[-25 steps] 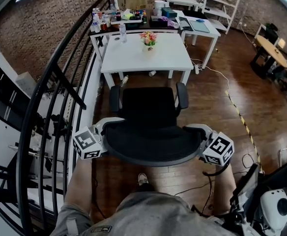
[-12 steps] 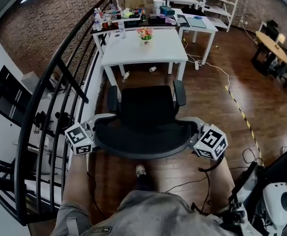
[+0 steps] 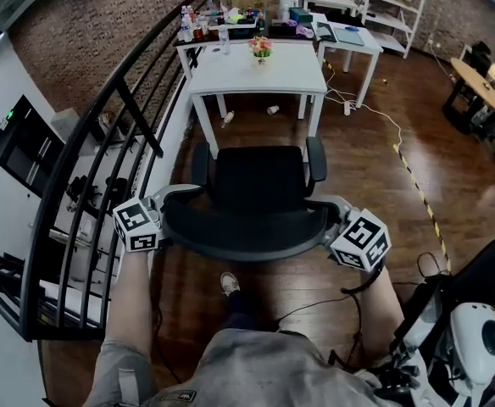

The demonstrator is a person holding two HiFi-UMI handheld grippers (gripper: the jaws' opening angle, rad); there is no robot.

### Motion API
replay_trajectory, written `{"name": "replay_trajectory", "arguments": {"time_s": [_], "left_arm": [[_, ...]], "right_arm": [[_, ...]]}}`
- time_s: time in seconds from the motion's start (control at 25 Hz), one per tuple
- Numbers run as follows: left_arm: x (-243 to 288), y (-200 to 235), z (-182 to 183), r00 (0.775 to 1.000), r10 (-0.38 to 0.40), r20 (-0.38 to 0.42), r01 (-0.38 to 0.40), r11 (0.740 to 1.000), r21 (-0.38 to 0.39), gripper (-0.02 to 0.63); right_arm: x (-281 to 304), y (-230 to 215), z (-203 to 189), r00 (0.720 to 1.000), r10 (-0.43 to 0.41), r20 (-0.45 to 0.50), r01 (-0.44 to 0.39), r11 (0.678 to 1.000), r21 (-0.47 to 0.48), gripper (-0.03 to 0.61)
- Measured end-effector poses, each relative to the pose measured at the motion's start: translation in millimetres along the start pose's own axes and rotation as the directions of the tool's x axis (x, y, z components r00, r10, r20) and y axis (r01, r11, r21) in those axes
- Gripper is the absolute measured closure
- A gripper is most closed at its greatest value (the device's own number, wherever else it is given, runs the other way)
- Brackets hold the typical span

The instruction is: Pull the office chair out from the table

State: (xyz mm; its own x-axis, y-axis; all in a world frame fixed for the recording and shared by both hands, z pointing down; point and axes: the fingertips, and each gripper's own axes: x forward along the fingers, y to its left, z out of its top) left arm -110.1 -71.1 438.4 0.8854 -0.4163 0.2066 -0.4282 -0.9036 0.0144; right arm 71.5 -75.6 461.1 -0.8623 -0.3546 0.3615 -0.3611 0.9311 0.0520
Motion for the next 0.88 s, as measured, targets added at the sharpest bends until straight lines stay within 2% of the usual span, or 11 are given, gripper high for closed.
{"name": "replay_trajectory", "arguments": {"time_s": [0.48,0.68,0.88], "left_arm": [[-32.4,-84.8,-9.0,0.999,-0.05,-0.007,0.05,0.999,-0.009,0.37],[-45.1,-103.5,-16.6,0.996,-0.087,0.0,0.087,0.996,0.013,0.374],[-48.7,-116.2,-12.4,0.996,-0.088,0.016,0.087,0.996,0.036,0.376]], "right_arm": [[-35.8,87.3,-11.9,0.999,0.039,-0.006,-0.038,0.998,0.047,0.392],[-41.6,113.0,-14.9,1.0,0.016,-0.012,-0.015,0.998,0.06,0.393],[-50.1,123.7,-14.2,1.0,-0.013,-0.009,0.013,0.998,0.057,0.387]]}}
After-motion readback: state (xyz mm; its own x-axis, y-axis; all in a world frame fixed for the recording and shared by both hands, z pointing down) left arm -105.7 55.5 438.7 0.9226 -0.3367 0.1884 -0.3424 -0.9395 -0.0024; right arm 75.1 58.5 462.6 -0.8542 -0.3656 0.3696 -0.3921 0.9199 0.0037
